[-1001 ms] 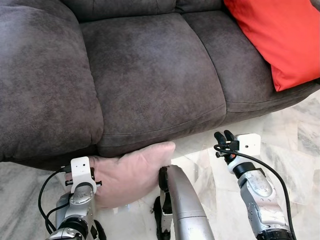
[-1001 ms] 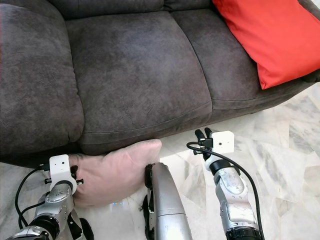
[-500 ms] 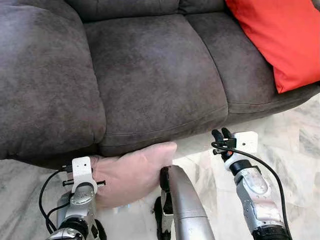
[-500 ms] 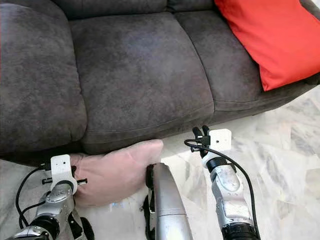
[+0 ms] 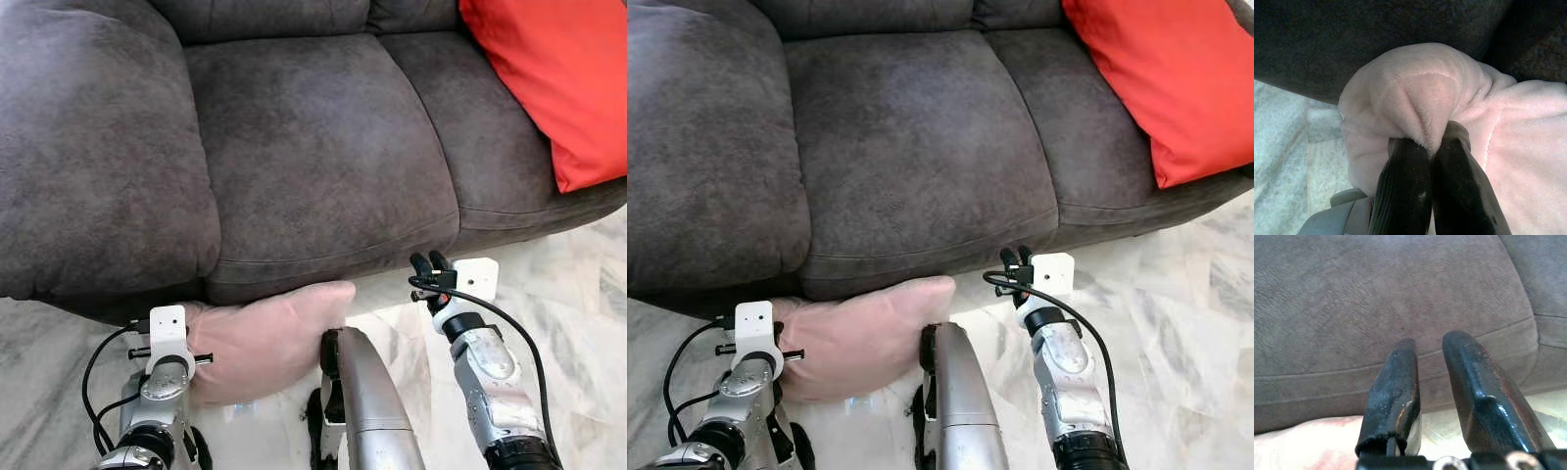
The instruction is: Move the pillow to the sofa from floor
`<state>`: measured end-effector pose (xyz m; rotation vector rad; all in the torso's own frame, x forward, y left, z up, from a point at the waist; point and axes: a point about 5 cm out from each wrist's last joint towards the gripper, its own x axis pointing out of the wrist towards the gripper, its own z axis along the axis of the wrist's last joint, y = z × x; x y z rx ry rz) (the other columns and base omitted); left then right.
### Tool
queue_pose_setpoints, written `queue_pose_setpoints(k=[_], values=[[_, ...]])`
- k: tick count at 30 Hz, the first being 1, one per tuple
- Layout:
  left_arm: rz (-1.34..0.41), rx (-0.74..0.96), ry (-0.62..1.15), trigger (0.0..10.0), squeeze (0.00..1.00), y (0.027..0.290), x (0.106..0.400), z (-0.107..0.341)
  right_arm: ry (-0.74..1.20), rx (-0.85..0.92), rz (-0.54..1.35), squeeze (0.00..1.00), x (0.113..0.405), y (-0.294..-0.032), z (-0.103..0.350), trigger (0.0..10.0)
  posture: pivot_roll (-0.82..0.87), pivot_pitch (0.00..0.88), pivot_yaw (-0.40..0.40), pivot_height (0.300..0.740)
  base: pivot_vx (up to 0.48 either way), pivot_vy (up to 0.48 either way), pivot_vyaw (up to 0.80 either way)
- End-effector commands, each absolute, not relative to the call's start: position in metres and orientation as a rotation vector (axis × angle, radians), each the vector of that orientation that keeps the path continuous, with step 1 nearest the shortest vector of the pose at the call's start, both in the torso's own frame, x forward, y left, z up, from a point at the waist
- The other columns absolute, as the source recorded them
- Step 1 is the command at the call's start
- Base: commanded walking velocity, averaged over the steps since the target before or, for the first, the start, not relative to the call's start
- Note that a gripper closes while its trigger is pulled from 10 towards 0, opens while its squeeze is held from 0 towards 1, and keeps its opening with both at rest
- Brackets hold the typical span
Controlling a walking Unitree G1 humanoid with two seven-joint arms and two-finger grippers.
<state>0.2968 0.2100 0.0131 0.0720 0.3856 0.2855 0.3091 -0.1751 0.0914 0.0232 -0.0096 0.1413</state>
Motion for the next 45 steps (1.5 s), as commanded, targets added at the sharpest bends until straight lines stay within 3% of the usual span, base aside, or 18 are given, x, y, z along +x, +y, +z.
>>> queue_pose_setpoints(k=[1,8,45], values=[[0.308,0.069,0.358,10.0,0.00,0.211,0.290,0.010,0.019,0.037,0.107,0.00,0.304,-0.181,0.082,10.0,-0.09,0.262,-0.161,0.546,0.000,0.000,0.00],[0.237,0.065,0.342,10.0,0.00,0.196,0.289,0.008,0.019,0.044,0.110,0.00,0.306,-0.177,0.081,10.0,-0.08,0.254,-0.152,0.546,0.000,0.000,0.00],[0.156,0.041,0.272,10.0,0.00,0.190,0.308,0.026,-0.006,0.077,0.083,0.00,0.320,-0.167,0.080,10.0,-0.04,0.190,-0.076,0.546,-0.151,0.000,0.00]])
